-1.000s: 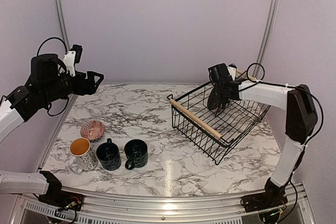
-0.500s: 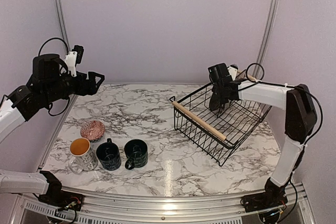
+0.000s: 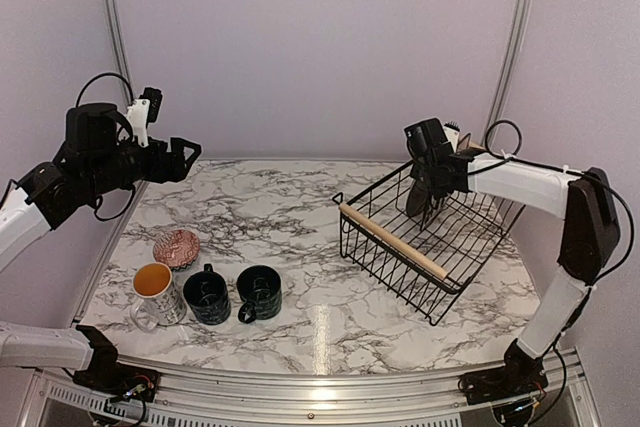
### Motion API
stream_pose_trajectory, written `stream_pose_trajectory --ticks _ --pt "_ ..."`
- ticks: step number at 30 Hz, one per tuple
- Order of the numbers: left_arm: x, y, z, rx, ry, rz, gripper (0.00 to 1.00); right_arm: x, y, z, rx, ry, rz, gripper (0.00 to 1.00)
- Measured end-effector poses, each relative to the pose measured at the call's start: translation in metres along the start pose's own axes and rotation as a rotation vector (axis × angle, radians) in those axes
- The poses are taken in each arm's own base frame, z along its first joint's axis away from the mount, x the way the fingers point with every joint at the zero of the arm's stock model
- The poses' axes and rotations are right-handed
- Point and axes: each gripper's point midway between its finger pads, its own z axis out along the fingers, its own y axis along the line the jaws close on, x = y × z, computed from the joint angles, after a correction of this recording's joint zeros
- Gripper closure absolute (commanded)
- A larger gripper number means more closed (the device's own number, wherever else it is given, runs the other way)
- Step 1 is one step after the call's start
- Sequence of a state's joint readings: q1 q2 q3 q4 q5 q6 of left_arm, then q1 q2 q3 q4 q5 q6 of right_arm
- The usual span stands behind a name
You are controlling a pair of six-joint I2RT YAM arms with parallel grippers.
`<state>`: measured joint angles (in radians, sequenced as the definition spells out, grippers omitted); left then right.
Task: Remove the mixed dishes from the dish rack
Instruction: Grab the plate from the dish rack, then pass from the right arm to the left
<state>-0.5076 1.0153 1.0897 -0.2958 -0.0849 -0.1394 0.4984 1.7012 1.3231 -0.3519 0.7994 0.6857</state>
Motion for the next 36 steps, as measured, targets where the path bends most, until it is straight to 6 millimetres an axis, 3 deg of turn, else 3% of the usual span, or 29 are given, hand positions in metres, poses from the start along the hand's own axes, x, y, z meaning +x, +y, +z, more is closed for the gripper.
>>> stream_pose_trajectory --ticks 7,16,20,30,36 --pt "0.000 0.000 0.000 0.000 0.001 -0.002 0.09 -0.002 0.001 -0.014 -0.002 0.001 -0.020 1.00" --pt "0.002 -0.001 0.002 0.004 0.008 -0.002 0.09 -0.030 -0.041 -0.063 -0.033 -0.041 -0.080 1.00" --pt "0.004 -0.001 0.004 0.005 0.014 -0.005 0.09 -0.037 -0.045 -0.078 -0.102 -0.059 -0.156 1.00" --pt "0.015 -0.008 0.017 0.043 0.059 -0.032 0.09 -0.021 -0.043 -0.103 -0.303 -0.074 -0.478 1.00" --pt "0.026 -0.025 0.030 0.130 0.114 -0.123 0.09 -0.017 -0.044 -0.129 -0.435 -0.124 -0.637 1.00"
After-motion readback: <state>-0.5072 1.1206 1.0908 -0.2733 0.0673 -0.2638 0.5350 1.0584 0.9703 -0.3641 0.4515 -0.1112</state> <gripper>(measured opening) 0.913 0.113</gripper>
